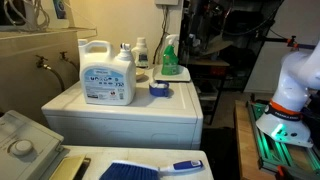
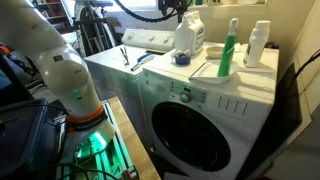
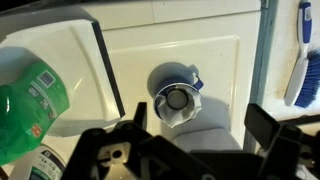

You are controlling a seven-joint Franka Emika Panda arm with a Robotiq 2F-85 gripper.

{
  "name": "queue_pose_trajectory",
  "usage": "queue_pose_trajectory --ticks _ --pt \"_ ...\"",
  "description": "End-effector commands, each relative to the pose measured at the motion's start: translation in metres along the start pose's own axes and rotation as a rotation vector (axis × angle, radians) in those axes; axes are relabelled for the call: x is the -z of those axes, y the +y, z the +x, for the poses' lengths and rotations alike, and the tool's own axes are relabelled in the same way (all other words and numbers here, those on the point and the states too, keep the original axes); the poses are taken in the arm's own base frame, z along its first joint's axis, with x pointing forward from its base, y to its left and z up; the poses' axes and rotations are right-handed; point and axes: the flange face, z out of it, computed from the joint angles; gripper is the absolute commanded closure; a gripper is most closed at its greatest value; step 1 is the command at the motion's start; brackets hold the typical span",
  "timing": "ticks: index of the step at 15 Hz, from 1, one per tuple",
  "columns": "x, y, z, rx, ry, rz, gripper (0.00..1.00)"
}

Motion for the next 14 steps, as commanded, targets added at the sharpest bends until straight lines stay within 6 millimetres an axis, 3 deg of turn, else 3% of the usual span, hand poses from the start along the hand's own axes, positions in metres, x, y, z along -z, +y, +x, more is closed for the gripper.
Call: queue_pose_trajectory --ticks 1,4,7,11,14 --pt "0.001 0.000 0.000 -0.001 -0.001 0.000 0.00" --pt "0.001 0.000 0.000 -0.001 0.000 0.000 0.00" --pt "-0.024 -0.032 0.013 0.003 0.012 -0.019 0.00" --pt "-0.075 -0.081 0.035 0.022 0.038 -0.063 0.00" --pt "-0.134 -0.083 0.040 0.001 -0.050 -0.069 0.00"
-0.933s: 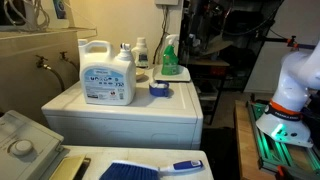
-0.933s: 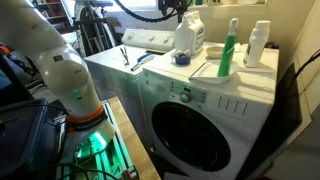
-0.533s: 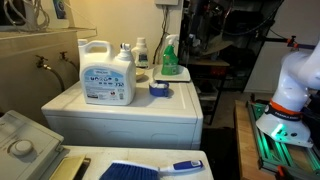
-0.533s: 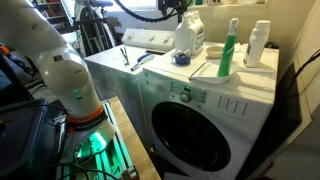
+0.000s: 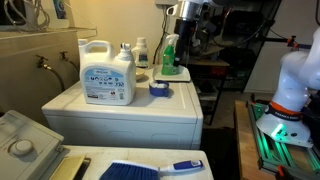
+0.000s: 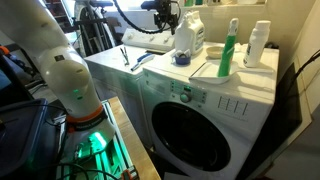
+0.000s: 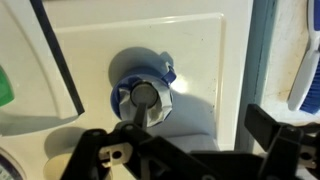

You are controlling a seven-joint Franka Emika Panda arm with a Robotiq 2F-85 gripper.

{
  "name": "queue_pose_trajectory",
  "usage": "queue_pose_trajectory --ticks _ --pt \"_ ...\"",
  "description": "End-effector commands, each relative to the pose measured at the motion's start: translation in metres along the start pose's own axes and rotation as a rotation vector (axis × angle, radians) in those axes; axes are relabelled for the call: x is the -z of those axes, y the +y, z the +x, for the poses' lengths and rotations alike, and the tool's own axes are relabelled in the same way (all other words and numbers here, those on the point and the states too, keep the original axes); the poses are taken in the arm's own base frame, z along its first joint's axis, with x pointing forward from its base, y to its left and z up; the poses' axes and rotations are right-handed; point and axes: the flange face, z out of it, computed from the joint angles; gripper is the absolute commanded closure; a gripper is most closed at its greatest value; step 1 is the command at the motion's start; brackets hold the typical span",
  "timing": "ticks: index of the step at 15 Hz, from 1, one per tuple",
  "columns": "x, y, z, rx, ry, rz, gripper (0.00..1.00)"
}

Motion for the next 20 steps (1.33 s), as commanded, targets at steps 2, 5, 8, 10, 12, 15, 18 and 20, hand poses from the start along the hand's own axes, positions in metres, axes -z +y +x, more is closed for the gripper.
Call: queue_pose_trajectory --ticks 2,5,8,10,12,15,18,20 --pt "-0.079 0.012 0.006 -0.077 -0.096 -0.012 0.00" --pt "-0.080 0.010 0.007 -0.075 -0.114 0.014 0.00" --pt "-0.076 0.007 0.010 -0.068 -0.106 0.015 0.00" --pt "-0.086 0.003 0.017 -0.051 -0.073 -0.040 0.00" --pt "-0.096 0.002 0.023 -0.041 -0.051 -0.072 0.00" --pt "-0.107 0.002 0.034 -0.049 0.014 -0.108 0.00" --pt "-0.117 0.008 0.046 -0.075 0.050 -0.141 0.12" --pt "-0.125 0.017 0.052 -0.096 0.050 -0.174 0.19"
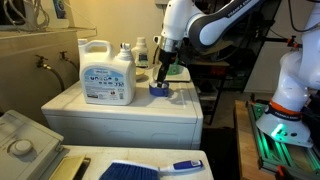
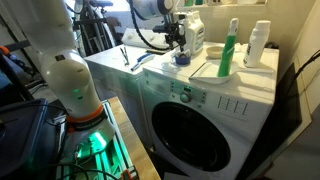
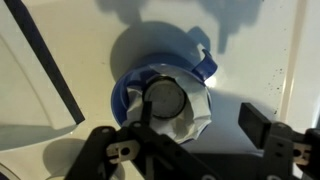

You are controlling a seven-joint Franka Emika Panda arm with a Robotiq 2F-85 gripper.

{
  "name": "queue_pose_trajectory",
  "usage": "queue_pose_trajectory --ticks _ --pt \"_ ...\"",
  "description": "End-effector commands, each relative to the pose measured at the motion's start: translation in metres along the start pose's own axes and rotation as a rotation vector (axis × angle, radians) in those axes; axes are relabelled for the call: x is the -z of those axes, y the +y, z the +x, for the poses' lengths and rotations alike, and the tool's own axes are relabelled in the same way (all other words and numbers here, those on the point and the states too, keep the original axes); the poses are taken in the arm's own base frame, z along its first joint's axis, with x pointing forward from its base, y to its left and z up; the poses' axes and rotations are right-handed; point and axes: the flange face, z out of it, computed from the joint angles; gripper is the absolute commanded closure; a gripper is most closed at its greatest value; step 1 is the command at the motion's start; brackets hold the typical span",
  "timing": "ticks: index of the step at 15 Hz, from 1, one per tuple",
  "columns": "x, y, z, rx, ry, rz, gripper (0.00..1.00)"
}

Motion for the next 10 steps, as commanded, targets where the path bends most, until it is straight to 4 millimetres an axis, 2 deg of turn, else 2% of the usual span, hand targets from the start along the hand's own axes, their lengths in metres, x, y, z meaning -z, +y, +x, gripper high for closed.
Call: queue_pose_trajectory --ticks 1,4,7,8,10 --pt "-0.016 0.012 0.013 -0.042 0.006 -0.058 0.16" --pt "-0.024 0.020 0.020 -0.073 -0.002 -0.075 0.24" --pt "-0.030 0.018 0.024 -0.078 -0.016 -0.063 0.35" --pt "-0.032 0.016 0.024 -0.072 -0.023 -0.059 0.31" --pt "-0.037 0.011 0.025 -0.065 -0.034 -0.052 0.33"
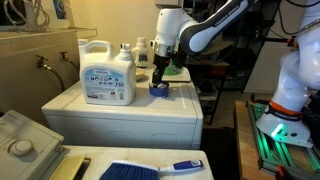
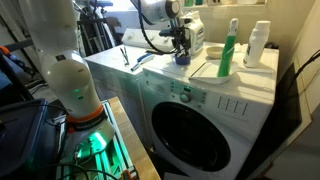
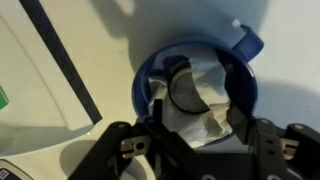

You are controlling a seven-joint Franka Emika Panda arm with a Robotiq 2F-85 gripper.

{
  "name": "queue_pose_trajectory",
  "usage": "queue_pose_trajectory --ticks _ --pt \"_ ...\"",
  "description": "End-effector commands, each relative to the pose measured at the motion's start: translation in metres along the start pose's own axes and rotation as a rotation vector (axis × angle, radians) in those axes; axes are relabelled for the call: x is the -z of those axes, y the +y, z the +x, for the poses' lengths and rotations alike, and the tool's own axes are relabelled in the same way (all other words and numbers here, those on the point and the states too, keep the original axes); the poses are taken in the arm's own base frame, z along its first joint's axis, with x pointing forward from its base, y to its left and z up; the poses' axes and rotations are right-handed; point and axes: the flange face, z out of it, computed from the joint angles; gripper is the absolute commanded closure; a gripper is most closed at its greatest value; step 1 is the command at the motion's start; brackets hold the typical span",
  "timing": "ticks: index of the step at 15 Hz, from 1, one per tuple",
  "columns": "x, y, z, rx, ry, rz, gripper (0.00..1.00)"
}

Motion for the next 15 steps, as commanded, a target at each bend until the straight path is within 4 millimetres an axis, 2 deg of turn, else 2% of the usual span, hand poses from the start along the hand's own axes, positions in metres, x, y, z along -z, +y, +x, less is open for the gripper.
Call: queue_pose_trajectory --ticks 1,2,3,4,5,9,12,15 --pt "-0.010 -0.008 0.002 0.000 -0.027 -0.001 0.34" --pt "-0.015 -0.012 0.000 0.005 -0.038 0.001 0.34" --pt "-0.019 -0.013 -0.001 0.007 -0.046 0.000 0.39" --pt "-0.024 -0.015 -0.003 0.008 -0.057 -0.002 0.48" --pt "-0.027 -0.016 -0.003 0.007 -0.062 -0.003 0.65" --pt "-0.033 -0.018 -0.005 0.006 -0.081 -0.003 0.97" --pt "-0.023 -0.016 -0.005 0.006 -0.095 0.010 1.00" --pt "0.010 -0.006 -0.002 0.004 -0.082 0.052 0.99"
